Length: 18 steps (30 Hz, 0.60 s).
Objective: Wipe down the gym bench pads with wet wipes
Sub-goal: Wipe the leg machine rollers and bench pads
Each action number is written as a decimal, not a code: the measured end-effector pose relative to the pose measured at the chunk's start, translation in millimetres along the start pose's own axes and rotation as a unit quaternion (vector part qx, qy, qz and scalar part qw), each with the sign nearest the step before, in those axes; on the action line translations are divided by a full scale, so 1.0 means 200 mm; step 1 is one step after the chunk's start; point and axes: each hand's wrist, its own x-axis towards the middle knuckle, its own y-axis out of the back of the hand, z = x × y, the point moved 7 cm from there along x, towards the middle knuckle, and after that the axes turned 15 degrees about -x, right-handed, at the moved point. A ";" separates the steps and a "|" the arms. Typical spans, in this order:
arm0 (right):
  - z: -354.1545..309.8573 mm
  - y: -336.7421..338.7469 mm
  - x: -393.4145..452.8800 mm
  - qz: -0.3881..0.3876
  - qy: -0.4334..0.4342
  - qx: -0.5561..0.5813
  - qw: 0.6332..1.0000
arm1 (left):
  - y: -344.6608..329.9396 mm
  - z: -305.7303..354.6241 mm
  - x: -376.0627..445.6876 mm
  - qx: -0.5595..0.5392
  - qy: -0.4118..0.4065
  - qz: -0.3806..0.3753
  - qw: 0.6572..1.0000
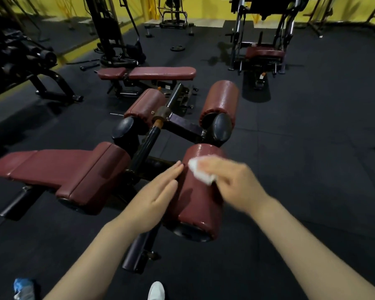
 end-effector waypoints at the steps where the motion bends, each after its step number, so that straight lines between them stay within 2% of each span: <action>1: -0.10 -0.04 -0.09 -0.016 0.061 0.013 0.998 | -0.05 -0.02 -0.01 -0.008 0.008 -0.020 1.000; 3: -0.22 -0.06 -0.21 -0.050 0.152 0.018 0.987 | -0.09 -0.05 -0.03 -0.040 0.025 -0.027 0.999; 5: -0.15 -0.01 -0.15 -0.037 0.163 -0.009 0.986 | -0.08 -0.07 -0.03 -0.071 0.034 -0.017 0.997; 8: 0.10 0.08 0.07 0.005 -0.004 -0.039 0.999 | -0.05 -0.10 -0.03 -0.098 0.056 -0.023 0.993; 10: 0.13 0.09 0.10 0.013 -0.063 -0.035 0.997 | -0.04 -0.14 -0.04 -0.121 0.081 -0.022 0.989; 11: 0.07 0.06 0.07 0.009 -0.042 -0.031 0.999 | -0.04 -0.17 -0.04 -0.139 0.091 -0.019 0.986; 15: -0.30 -0.08 -0.21 -0.054 0.192 0.010 0.980 | -0.02 -0.24 -0.04 -0.185 0.148 -0.005 0.972; 17: -0.26 -0.05 -0.15 -0.055 0.210 -0.008 0.976 | 0.00 -0.23 -0.02 -0.175 0.156 -0.001 0.972; 18: -0.18 -0.02 -0.07 -0.037 0.170 -0.028 0.984 | 0.02 -0.21 -0.01 -0.164 0.151 0.006 0.975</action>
